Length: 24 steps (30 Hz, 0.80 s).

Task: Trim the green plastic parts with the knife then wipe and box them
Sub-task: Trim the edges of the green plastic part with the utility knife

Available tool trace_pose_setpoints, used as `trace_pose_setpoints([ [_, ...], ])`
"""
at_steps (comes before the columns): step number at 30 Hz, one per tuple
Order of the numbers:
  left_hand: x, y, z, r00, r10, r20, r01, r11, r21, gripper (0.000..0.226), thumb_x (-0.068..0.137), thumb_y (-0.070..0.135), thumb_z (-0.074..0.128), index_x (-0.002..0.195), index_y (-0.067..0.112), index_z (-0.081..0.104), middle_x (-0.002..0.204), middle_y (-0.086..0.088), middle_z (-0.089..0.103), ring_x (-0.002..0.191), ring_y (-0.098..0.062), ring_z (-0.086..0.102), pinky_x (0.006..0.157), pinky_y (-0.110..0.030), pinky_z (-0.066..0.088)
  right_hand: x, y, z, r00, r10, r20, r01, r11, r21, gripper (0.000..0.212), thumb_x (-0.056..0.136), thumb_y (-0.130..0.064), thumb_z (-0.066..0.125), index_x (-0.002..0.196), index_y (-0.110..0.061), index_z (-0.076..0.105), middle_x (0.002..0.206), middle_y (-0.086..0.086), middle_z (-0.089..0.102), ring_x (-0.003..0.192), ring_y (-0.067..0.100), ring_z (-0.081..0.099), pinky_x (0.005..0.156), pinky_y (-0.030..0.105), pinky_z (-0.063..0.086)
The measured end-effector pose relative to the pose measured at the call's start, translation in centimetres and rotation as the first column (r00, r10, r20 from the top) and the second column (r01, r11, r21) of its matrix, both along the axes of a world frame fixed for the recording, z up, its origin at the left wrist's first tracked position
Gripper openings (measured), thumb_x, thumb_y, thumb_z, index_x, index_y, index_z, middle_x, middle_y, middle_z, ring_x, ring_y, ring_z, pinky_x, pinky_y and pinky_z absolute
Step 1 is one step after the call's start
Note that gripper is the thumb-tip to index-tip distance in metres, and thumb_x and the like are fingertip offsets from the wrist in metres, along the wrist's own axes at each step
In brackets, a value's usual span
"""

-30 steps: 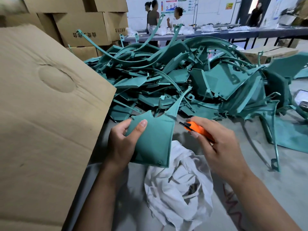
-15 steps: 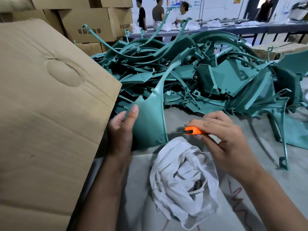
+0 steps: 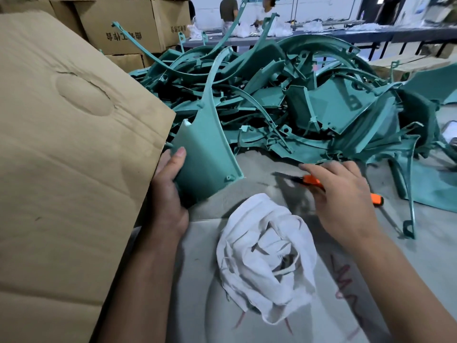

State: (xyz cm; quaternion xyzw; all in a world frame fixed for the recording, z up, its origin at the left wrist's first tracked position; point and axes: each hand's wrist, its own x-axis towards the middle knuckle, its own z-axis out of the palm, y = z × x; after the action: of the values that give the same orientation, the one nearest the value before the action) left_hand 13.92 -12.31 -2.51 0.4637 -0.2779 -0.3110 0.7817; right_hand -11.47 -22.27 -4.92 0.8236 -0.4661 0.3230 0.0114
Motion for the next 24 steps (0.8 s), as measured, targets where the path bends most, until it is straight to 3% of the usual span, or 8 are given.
trace_pose_setpoints([
  [3,-0.1,0.1,0.0,0.998,-0.062,-0.009,0.061,0.993,-0.105,0.025,0.096,0.016,0.051,0.110,0.017,0.071,0.097,0.003,0.076,0.086,-0.010,0.071,0.069,-0.023,0.056,-0.3,1.1,1.4,0.967,0.212,0.140,-0.235,0.957,0.172,0.046,0.089,-0.049,0.074,0.132,-0.036,0.065,0.116,-0.012,0.060,0.113,0.010,0.048,0.096,0.036,0.044],
  [6,-0.5,-0.1,0.1,0.998,-0.062,-0.023,0.059,0.992,-0.113,0.029,0.087,0.015,0.055,0.113,0.014,0.069,0.101,0.000,0.076,0.089,-0.013,0.071,0.077,-0.031,0.057,0.5,2.7,3.0,0.812,0.540,0.223,-0.572,0.656,0.493,0.062,0.074,-0.076,0.074,0.131,-0.056,0.060,0.129,-0.027,0.055,0.125,0.000,0.052,0.104,0.032,0.048],
  [8,-0.7,-0.3,-0.1,0.999,-0.051,-0.015,0.050,0.994,-0.094,0.024,0.093,0.011,0.055,0.112,0.015,0.069,0.101,-0.002,0.076,0.091,-0.018,0.071,0.089,-0.047,0.053,1.3,3.8,2.8,0.706,0.692,0.148,-0.625,0.512,0.590,0.079,0.063,-0.073,0.084,0.135,-0.059,0.055,0.143,-0.030,0.042,0.138,0.000,0.040,0.113,0.029,0.038],
  [11,-0.9,-0.7,-0.3,0.999,-0.041,-0.017,0.039,0.996,-0.080,0.025,0.099,0.003,0.050,0.115,0.012,0.067,0.105,-0.004,0.076,0.095,-0.020,0.072,0.088,-0.045,0.056,2.5,4.6,1.8,0.654,0.755,-0.045,-0.606,0.558,0.568,0.077,0.062,-0.060,0.093,0.131,-0.053,0.060,0.148,-0.023,0.036,0.139,0.009,0.034,0.115,0.032,0.033],
  [14,-1.2,-0.8,-0.6,0.999,-0.040,0.026,0.042,0.995,-0.090,0.028,0.094,0.003,0.060,0.122,0.008,0.064,0.114,-0.009,0.075,0.105,-0.026,0.071,0.087,-0.041,0.060,3.2,4.3,1.4,0.702,0.708,-0.080,-0.609,0.654,0.449,0.042,0.072,-0.018,0.088,0.106,-0.038,0.073,0.132,-0.016,0.055,0.122,0.013,0.050,0.093,0.023,0.042],
  [18,-1.8,-1.1,-0.7,0.996,-0.002,0.084,0.010,0.995,-0.101,0.041,0.079,0.004,0.070,0.119,0.009,0.063,0.117,-0.013,0.074,0.110,-0.032,0.070,0.100,-0.056,0.054,2.7,3.9,1.6,0.829,0.455,0.327,-0.559,0.704,0.438,0.048,0.073,0.016,0.069,0.087,-0.029,0.063,0.088,-0.010,0.065,0.082,0.014,0.064,0.061,0.034,0.051],
  [21,-2.3,-1.2,-0.8,0.995,-0.019,0.093,0.029,0.994,-0.108,0.044,0.076,0.001,0.072,0.119,0.010,0.064,0.118,-0.011,0.075,0.111,-0.030,0.071,0.099,-0.054,0.055,2.5,3.7,1.9,0.622,0.103,0.776,-0.638,0.641,0.427,0.037,0.081,0.016,0.056,0.085,-0.020,0.062,0.080,0.011,0.061,0.063,0.021,0.055,0.048,0.031,0.042],
  [24,-2.8,-1.3,-0.9,0.993,-0.026,0.119,0.039,0.993,-0.109,0.043,0.075,0.000,0.075,0.114,0.018,0.069,0.117,-0.008,0.076,0.112,-0.029,0.071,0.099,-0.053,0.055,2.4,3.2,1.8,0.347,-0.251,0.904,-0.724,0.541,0.428,0.045,0.088,0.019,0.043,0.082,-0.019,0.066,0.079,0.016,0.063,0.058,0.023,0.057,0.047,0.024,0.044],
])
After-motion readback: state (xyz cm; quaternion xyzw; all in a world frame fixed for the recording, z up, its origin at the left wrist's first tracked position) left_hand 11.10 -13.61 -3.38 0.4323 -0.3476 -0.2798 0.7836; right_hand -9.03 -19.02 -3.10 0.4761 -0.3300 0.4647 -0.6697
